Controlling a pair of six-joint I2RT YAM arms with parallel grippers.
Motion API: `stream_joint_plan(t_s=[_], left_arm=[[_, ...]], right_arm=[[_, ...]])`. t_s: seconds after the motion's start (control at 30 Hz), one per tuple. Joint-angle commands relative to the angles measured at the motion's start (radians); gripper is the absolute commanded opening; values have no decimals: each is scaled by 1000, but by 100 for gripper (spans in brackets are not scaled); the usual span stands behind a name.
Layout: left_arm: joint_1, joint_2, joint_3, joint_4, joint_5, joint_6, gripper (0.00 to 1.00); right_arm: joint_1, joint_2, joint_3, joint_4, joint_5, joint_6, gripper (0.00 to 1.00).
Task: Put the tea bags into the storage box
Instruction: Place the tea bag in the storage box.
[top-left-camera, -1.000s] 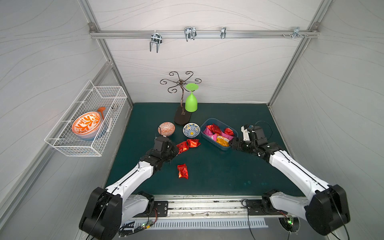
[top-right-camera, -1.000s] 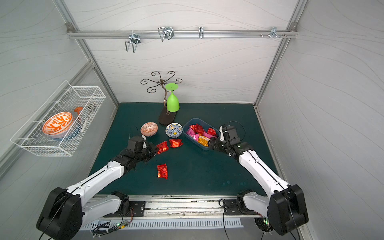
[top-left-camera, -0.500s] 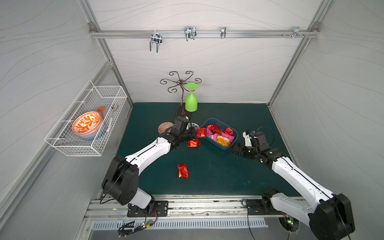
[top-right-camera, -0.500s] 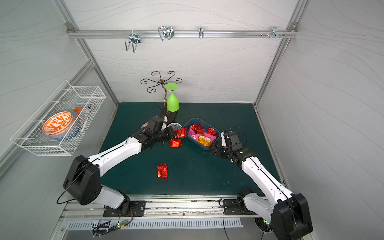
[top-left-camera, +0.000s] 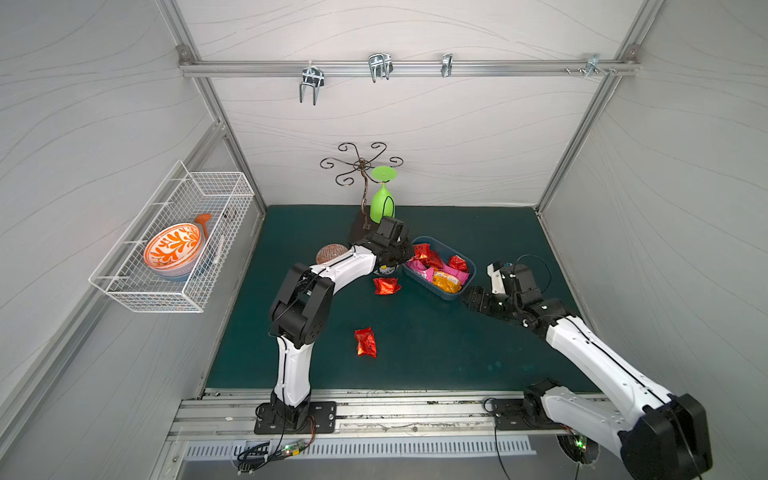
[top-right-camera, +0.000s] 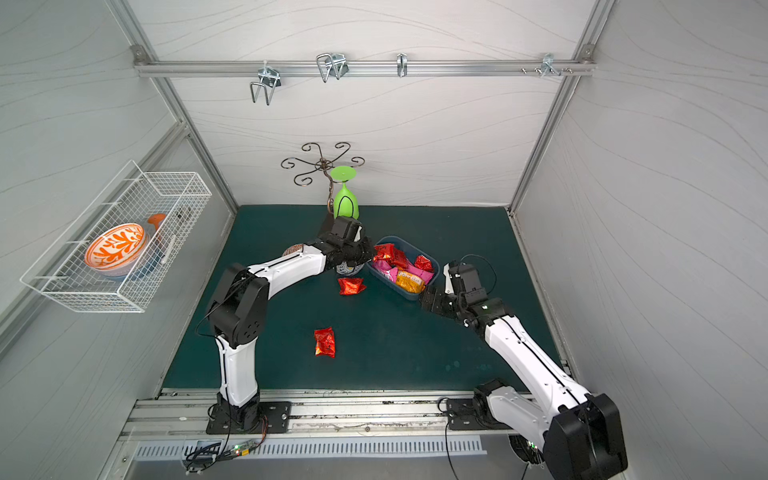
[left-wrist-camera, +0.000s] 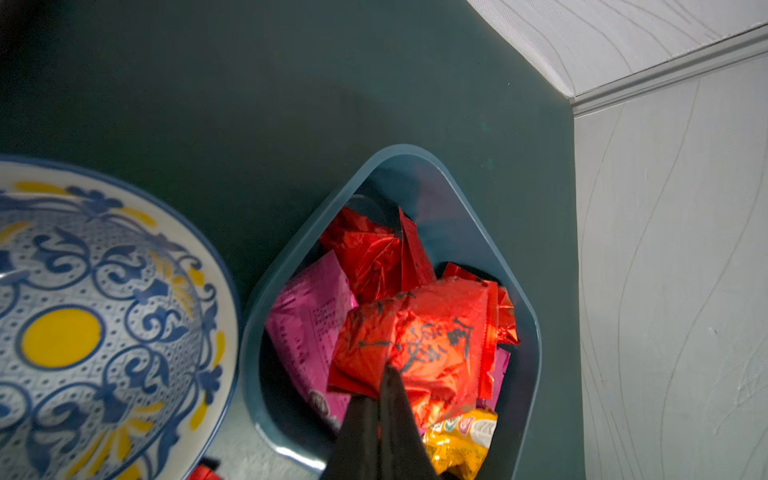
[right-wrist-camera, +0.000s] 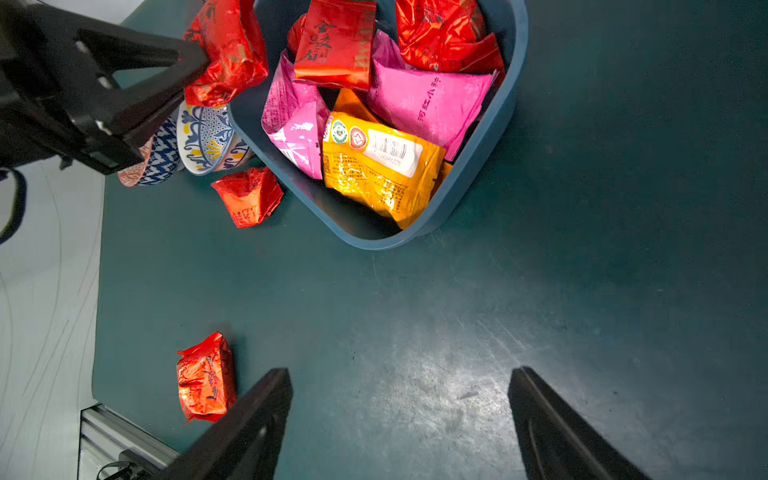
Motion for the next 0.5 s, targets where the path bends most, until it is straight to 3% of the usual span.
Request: stream_joint_plan(t_s=[0.0,0.17,0.33,0.47], left_arm=[[-16,44,73,-3,29,-22,0],[-23,74,95,-18,32,-33,2],[-23,47,89,-36,7,-16,30],[-24,-10,59,-43,-27,9,41]], right_arm=[[6,-16,-1,-21,8,2,87],[6,-15,7,-23,12,-7,86],[71,2,64,-81,98,-66,85],[161,46,118,-85,143,-91,85]])
